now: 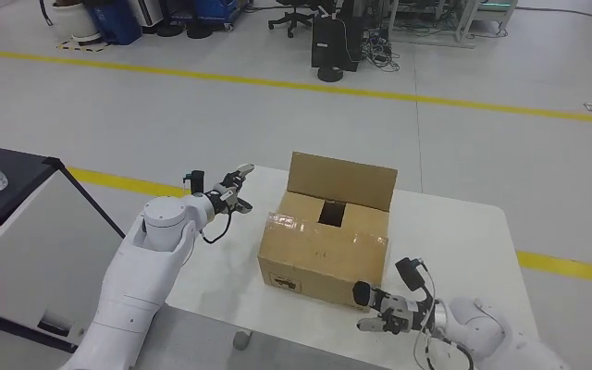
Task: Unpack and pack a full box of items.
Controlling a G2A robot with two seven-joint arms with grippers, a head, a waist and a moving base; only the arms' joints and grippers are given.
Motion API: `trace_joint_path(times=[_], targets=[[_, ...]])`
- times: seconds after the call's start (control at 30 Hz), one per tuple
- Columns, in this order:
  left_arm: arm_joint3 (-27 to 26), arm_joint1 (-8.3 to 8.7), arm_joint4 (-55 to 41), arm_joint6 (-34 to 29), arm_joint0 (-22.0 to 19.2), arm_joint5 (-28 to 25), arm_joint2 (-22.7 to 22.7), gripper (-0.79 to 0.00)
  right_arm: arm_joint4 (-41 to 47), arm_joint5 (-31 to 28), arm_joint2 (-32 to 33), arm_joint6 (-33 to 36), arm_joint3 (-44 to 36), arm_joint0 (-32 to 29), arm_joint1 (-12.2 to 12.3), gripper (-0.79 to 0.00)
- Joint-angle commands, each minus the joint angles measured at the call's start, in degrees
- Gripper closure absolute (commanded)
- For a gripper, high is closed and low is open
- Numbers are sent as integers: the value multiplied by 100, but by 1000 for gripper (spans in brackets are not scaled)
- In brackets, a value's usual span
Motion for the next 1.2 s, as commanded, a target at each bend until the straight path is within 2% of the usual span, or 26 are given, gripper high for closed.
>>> trace_joint_path(times=[0.0, 0.37, 0.47, 0.6, 0.67, 0.77, 0.9, 1.03, 1.17], targets=[[-1, 0, 0, 0, 0, -1, 0, -785, 4, -15, 123, -58, 91, -21, 17, -785], [-1, 0, 0, 0, 0, -1, 0, -785, 274, -94, 736, -60, 306, -220, 132, -785], [-1, 0, 0, 0, 0, -1, 0, -785, 800, -94, 637, 564, 20, -367, 193, -785], [-1, 0, 0, 0, 0, -1, 0, -785, 2338, -94, 813, 1848, -387, -602, 419, -785], [-1, 0, 0, 0, 0, -1, 0, -785, 3006, -94, 1094, 2330, -591, -794, 581, -785], [-1, 0, 0, 0, 0, -1, 0, -785, 3455, -94, 1615, 2330, -882, -1195, 872, -785], [-148, -14, 75, -6, 91, -197, 120, -785, 4336, -94, 2651, 2330, -831, -1828, 1184, -785], [-241, -19, 201, -271, 74, -721, 239, -785, 4754, -94, 3583, 2330, -623, -2447, 1359, -785], [-167, -38, 244, -647, -46, -1197, 394, -785, 5166, -94, 4125, 2330, -521, -2908, 1407, -785]])
